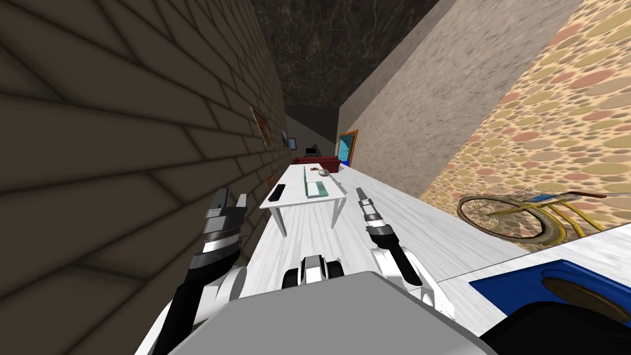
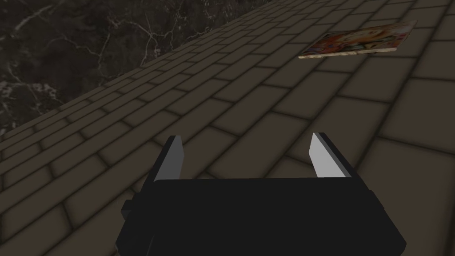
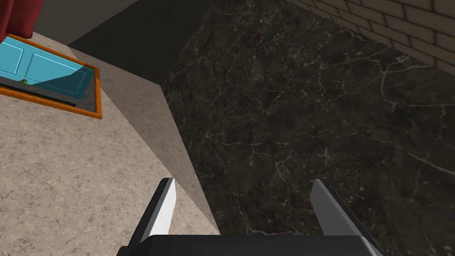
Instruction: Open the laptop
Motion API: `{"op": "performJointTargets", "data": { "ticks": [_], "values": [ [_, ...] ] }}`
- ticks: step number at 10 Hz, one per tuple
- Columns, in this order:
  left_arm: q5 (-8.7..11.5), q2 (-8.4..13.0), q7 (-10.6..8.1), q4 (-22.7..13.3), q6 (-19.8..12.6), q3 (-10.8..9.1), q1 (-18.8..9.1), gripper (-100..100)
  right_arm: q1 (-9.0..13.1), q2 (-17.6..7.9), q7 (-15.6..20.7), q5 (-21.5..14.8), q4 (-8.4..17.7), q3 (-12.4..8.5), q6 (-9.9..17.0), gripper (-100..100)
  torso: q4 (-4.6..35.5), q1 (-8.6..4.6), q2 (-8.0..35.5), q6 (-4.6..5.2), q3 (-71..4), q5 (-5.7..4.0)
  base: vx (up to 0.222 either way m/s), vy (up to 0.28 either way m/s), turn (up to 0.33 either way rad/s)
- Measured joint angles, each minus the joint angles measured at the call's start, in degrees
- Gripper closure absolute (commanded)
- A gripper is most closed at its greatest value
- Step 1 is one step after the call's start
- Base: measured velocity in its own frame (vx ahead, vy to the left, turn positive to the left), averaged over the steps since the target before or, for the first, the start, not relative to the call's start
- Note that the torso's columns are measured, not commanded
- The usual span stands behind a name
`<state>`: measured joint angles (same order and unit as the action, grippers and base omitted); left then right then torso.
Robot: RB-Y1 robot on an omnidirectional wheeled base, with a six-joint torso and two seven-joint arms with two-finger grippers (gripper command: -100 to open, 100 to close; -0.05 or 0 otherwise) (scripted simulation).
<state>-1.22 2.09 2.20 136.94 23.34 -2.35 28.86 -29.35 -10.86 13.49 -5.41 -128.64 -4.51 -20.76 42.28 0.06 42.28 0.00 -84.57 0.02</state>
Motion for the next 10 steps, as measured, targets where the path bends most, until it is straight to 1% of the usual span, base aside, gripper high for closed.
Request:
{"op": "performJointTargets", "data": {
  "ticks": [6, 8, 10],
  "values": [
    [0.0, 0.0, 0.0, 0.0, 0.0, 0.0, 0.0, 0, -1.5, -6.0, 5.0, -6.0, 1.6, -3.6, 2.9, -100, 0.0, -0.1, 0.0, 0.0, 0.0, -0.03, 0.1, 0.167, -0.005],
    [0.0, 0.0, 0.0, 0.0, 0.0, 0.0, 0.0, 0, -2.0, -8.5, 7.1, -8.6, 2.7, -5.3, 4.0, -100, 0.0, 0.02, -0.1, 0.0, -0.1, 0.0, 0.123, 0.18, -0.007],
    [0.0, 0.0, 0.0, 0.0, 0.0, 0.0, 0.0, 0, -2.4, -10.9, 9.0, -11.0, 3.1, -6.4, 5.5, -100, 0.0, -0.06, 0.0, 0.0, 0.0, -0.02, 0.123, 0.187, -0.003]
  ]
}}
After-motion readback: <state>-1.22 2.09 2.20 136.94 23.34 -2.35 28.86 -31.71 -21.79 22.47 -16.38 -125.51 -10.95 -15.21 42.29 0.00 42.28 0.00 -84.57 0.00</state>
